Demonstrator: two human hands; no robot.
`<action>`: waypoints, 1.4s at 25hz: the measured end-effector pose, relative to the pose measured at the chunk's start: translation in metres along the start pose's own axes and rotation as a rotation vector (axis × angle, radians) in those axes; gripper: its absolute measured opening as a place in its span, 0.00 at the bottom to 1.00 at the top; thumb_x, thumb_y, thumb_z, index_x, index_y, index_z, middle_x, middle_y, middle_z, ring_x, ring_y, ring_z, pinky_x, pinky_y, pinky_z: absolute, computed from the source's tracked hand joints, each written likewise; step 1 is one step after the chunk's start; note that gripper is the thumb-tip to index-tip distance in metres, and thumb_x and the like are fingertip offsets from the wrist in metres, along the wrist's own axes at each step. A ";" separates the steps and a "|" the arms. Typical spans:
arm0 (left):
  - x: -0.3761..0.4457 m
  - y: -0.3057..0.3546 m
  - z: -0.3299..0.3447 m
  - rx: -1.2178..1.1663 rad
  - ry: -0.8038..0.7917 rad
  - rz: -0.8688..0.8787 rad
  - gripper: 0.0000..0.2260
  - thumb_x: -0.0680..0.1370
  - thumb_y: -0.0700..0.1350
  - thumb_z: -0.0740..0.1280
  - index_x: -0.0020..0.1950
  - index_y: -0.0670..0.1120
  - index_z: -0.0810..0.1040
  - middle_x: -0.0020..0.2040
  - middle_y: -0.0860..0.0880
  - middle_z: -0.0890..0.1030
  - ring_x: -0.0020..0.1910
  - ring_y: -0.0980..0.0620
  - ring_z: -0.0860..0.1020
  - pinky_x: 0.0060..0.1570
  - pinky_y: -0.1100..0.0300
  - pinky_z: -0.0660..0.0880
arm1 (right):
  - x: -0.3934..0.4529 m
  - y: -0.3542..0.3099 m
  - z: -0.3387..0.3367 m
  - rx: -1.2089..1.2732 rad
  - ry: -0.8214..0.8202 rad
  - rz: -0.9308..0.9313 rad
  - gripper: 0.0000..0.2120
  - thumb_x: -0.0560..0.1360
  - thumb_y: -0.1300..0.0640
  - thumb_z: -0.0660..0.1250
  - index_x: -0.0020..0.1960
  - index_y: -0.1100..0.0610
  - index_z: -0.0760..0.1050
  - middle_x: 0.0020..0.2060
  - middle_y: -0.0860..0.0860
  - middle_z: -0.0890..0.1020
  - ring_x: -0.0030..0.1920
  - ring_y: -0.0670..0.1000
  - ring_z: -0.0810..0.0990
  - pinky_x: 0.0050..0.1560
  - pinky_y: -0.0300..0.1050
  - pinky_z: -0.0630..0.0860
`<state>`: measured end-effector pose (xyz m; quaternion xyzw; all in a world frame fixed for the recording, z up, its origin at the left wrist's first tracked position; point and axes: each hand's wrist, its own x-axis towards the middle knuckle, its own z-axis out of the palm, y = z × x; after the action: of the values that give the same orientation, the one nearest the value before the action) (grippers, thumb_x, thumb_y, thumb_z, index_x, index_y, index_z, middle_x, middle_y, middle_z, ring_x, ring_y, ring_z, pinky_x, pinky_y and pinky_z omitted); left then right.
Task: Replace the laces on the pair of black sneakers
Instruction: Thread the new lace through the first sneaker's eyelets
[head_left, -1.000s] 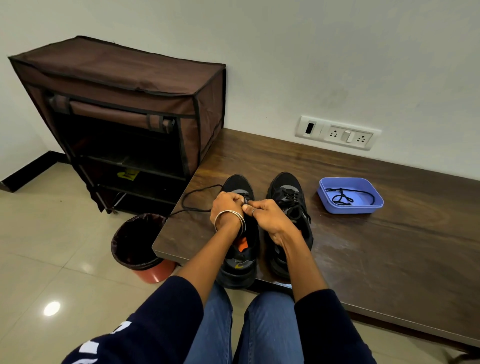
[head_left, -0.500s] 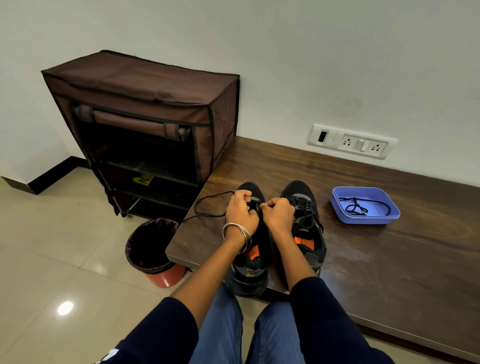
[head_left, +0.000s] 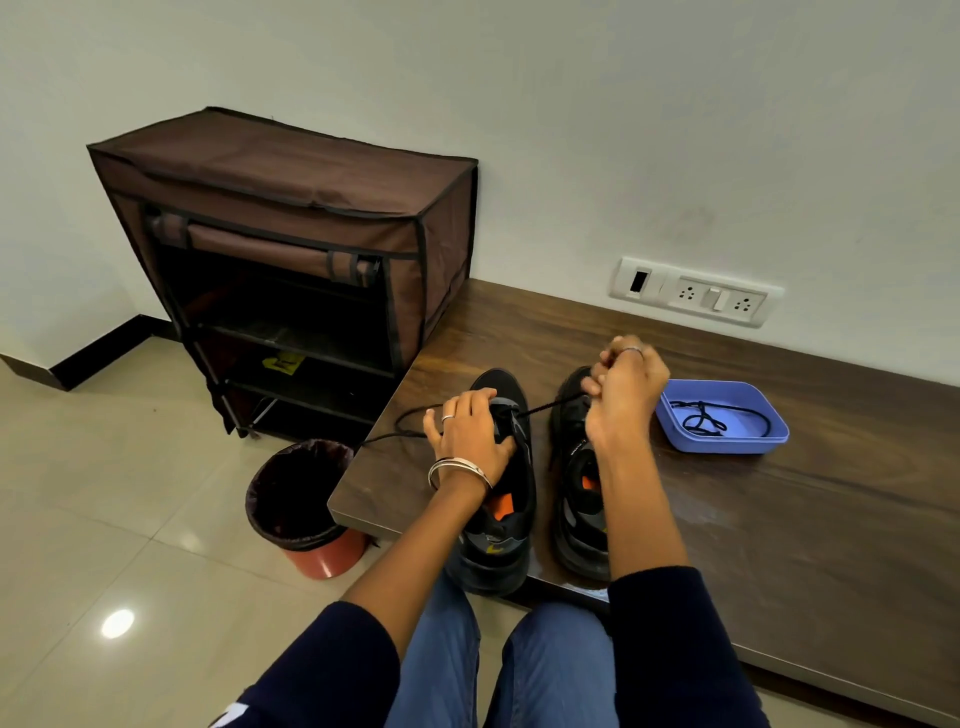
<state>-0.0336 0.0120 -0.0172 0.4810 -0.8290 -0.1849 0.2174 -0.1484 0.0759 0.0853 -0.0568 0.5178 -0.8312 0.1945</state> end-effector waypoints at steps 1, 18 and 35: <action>0.000 -0.001 0.000 -0.013 0.016 -0.002 0.28 0.72 0.55 0.70 0.69 0.53 0.66 0.68 0.54 0.68 0.70 0.51 0.63 0.71 0.44 0.51 | 0.001 -0.002 -0.001 -0.230 -0.085 -0.109 0.11 0.77 0.66 0.58 0.39 0.56 0.73 0.32 0.50 0.75 0.27 0.45 0.69 0.27 0.40 0.67; 0.002 -0.006 0.004 -0.028 -0.046 -0.034 0.32 0.73 0.56 0.70 0.73 0.49 0.63 0.71 0.51 0.68 0.73 0.49 0.61 0.74 0.45 0.50 | -0.023 -0.029 0.006 0.214 -0.431 -0.060 0.10 0.82 0.59 0.57 0.43 0.54 0.72 0.37 0.53 0.83 0.37 0.51 0.80 0.30 0.38 0.64; -0.001 -0.003 -0.004 -0.340 -0.043 -0.129 0.49 0.67 0.46 0.78 0.78 0.44 0.49 0.70 0.40 0.64 0.68 0.40 0.68 0.66 0.50 0.67 | -0.008 0.019 -0.004 -1.020 -0.214 -0.097 0.13 0.75 0.60 0.67 0.37 0.69 0.78 0.39 0.63 0.83 0.42 0.60 0.82 0.39 0.48 0.76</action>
<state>-0.0295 0.0109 -0.0156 0.4854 -0.7576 -0.3461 0.2657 -0.1373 0.0746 0.0678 -0.2528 0.8307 -0.4710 0.1554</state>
